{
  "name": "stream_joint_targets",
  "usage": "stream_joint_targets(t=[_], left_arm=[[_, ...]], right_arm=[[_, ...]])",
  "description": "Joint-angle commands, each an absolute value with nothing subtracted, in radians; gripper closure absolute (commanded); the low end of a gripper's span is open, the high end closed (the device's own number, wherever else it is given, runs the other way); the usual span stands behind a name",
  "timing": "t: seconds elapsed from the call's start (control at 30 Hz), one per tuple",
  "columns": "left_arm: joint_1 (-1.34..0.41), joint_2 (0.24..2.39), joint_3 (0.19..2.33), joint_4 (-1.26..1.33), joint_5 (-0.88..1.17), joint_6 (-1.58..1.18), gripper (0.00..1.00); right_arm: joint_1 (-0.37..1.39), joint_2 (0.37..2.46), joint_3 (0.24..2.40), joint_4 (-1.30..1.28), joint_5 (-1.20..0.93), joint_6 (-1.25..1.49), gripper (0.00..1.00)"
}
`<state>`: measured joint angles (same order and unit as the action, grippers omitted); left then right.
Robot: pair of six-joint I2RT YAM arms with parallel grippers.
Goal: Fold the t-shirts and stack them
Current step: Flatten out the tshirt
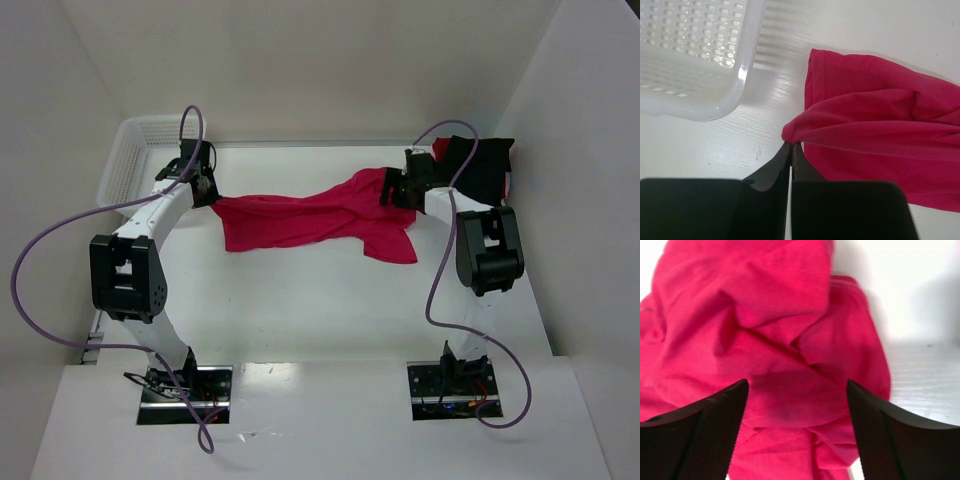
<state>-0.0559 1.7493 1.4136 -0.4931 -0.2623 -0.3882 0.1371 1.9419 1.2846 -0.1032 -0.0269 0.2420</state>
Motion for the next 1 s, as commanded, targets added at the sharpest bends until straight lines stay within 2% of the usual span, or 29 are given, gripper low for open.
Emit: stream_joint_targets(t=[0.0, 0.07, 0.2, 0.33, 0.5, 0.6, 0.87, 0.97], left_arm=[[-0.048, 1.743, 1.417, -0.466, -0.255, -0.353, 1.00], [-0.048, 1.733, 1.417, -0.466, -0.255, -0.353, 1.00], [-0.048, 1.733, 1.417, -0.466, -0.245, -0.353, 1.00], [-0.048, 1.733, 1.417, -0.466, -0.236, -0.353, 1.00], [-0.048, 1.733, 1.417, -0.466, -0.236, -0.353, 1.00], [-0.048, 1.733, 1.417, -0.466, -0.227, -0.353, 1.00], [-0.038, 1.733, 1.417, -0.466, -0.216, -0.362, 1.00], [-0.038, 1.733, 1.417, -0.466, -0.216, -0.362, 1.00]], right_arm=[[0.121, 1.954, 1.336, -0.142, 0.009, 0.229, 0.14], [0.109, 1.954, 1.336, -0.153, 0.018, 0.229, 0.10], [0.074, 1.954, 1.327, -0.182, -0.021, 0.264, 0.10], [0.052, 1.977, 1.327, -0.183, -0.083, 0.264, 0.20], [0.052, 1.977, 1.327, -0.173, -0.123, 0.264, 0.21], [0.052, 1.987, 1.336, -0.164, -0.179, 0.264, 0.28], [0.052, 1.950, 1.356, -0.153, -0.210, 0.255, 0.29], [0.052, 1.912, 1.368, -0.167, -0.175, 0.255, 0.24]])
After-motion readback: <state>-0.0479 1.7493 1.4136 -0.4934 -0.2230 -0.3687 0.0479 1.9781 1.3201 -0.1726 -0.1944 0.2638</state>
